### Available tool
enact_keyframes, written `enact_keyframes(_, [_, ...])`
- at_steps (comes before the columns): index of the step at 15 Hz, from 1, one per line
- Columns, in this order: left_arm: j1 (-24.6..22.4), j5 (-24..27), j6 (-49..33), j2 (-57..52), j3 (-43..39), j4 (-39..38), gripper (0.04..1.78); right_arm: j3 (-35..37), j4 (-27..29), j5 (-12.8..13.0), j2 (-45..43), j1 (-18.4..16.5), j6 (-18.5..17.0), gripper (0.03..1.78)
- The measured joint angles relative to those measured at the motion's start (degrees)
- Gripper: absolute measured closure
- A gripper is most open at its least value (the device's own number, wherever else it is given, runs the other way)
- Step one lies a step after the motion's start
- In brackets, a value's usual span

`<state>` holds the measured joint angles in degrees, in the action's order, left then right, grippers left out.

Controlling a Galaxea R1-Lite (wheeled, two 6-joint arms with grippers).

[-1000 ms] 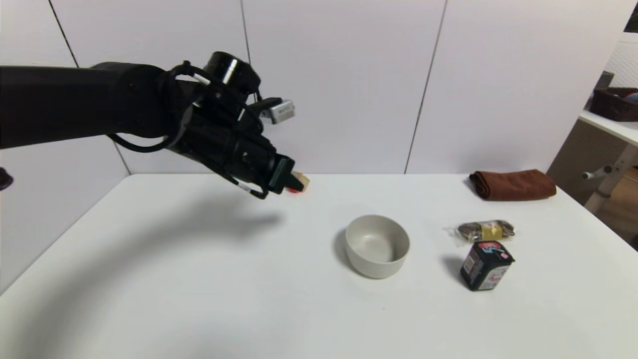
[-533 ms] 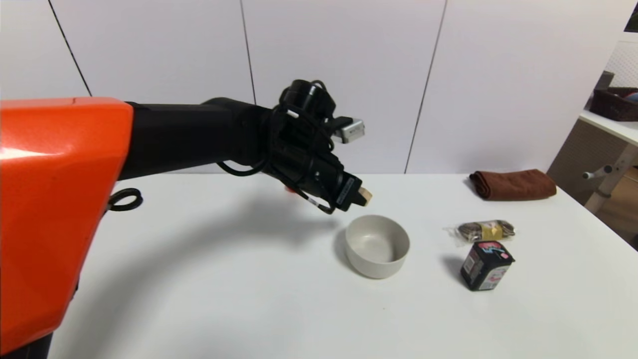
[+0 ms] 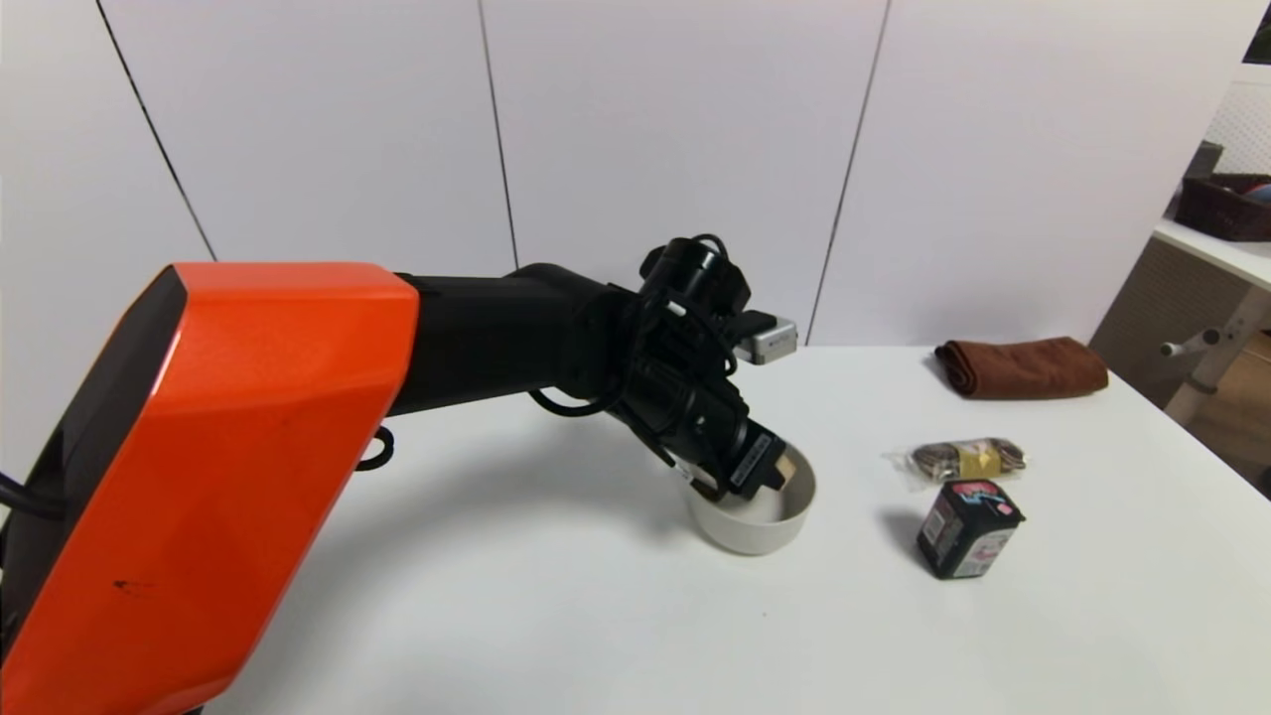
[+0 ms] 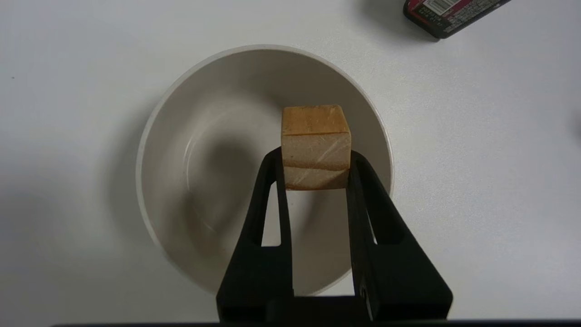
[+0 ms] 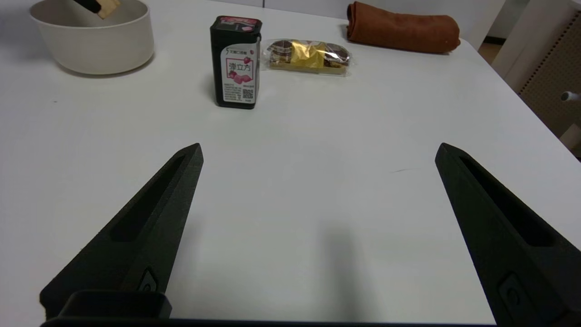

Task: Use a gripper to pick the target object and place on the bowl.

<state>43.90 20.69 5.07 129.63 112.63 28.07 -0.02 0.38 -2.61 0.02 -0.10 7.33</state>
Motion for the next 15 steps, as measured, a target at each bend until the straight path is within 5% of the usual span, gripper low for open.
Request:
enact_keyframes(1, [0.1,0.0,-0.1,0.3,0.0,0.1,1.45,0.0,0.0,0.0,0.0,0.0,0.0,0.04])
enact_keyframes(4, [0.2,0.0,-0.2,0.8,-0.2,0.5,1.01,0.0,0.0,0.0,0.0,0.0,0.0,0.04])
enact_keyframes(8, [0.1,0.0,-0.2,0.9,-0.3,1.1,0.65,0.0,0.0,0.0,0.0,0.0,0.0,0.04])
enact_keyframes(15, [-1.4,-3.6,0.3,-10.6,-0.1,10.4,0.34,0.0,0.0,0.0,0.0,0.0,0.0,0.04])
